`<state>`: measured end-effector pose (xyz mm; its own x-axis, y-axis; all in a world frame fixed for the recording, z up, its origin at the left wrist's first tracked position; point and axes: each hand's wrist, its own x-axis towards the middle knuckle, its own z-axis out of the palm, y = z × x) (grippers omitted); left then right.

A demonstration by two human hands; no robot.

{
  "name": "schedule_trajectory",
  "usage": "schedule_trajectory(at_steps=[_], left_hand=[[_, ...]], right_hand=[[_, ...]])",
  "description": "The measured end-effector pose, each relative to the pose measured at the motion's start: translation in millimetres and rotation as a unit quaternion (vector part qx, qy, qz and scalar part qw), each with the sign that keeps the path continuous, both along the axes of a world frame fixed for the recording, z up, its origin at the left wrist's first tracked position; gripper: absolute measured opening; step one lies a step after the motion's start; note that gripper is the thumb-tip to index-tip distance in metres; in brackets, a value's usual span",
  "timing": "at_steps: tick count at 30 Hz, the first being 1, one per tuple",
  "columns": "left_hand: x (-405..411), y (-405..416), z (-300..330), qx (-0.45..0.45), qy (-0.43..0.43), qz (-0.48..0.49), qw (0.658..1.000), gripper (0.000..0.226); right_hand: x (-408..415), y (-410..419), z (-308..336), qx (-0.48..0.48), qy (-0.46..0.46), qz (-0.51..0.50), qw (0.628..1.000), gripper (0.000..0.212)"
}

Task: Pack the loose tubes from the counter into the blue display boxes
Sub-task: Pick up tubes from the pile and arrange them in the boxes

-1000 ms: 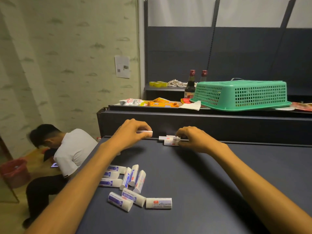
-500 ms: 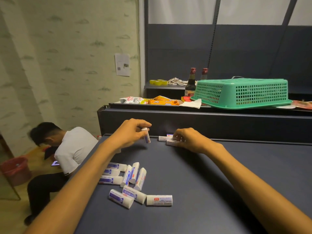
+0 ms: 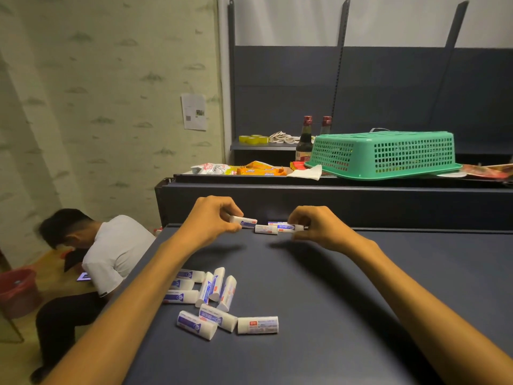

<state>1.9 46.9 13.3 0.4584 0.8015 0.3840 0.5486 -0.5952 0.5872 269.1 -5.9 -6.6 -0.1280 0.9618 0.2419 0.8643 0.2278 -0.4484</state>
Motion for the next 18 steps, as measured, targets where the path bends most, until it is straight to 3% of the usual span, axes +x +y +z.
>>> schedule_trajectory(at_steps=[5,10,18], left_hand=[[2.0,-4.9,-4.8,0.05,0.029,-0.019,0.998,0.03],[-1.3,-6.8,-7.5,0.101,0.063,-0.051,0.992,0.029],[-5.8,-8.7,-10.3,0.106,0.052,-0.068,0.991,0.028]], right_hand=[[-3.5,-6.2,1.8,0.055,-0.03,-0.002,0.998,0.036],[-8.3,-13.3,3.0,0.075,-0.036,-0.022,0.996,0.026],[-15.9,-26.4,4.2,0.044,0.056,-0.045,0.996,0.037]])
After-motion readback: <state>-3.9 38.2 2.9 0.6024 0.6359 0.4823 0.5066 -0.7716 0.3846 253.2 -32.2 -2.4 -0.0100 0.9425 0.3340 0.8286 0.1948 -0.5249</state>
